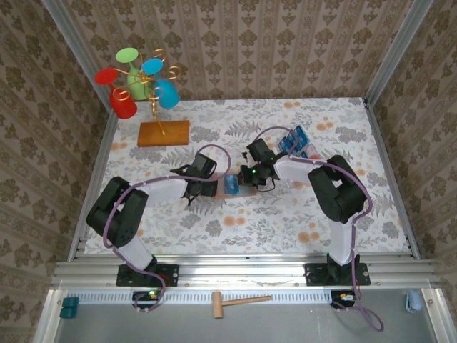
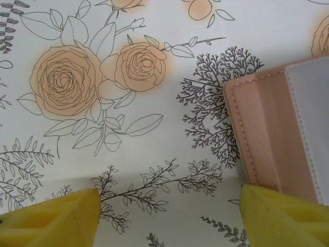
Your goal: Put the credit cards into the card holder
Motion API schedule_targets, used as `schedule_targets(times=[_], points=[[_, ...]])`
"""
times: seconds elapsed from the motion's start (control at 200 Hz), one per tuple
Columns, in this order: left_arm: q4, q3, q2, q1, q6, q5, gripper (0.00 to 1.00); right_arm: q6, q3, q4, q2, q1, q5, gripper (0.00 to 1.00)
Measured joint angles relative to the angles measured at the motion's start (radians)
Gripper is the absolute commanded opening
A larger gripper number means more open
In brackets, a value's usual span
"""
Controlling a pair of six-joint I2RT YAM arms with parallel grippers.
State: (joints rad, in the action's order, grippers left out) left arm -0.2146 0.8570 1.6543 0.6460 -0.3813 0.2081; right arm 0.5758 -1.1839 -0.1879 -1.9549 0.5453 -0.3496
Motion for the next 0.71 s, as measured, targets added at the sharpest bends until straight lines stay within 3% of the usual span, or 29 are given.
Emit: schedule_targets(times=[0.705], points=[[0.003, 0.0, 0.001, 0.0, 0.0, -0.011, 0.72, 0.027, -0.049, 0.005, -0.033, 0.032, -0.013, 0.0]])
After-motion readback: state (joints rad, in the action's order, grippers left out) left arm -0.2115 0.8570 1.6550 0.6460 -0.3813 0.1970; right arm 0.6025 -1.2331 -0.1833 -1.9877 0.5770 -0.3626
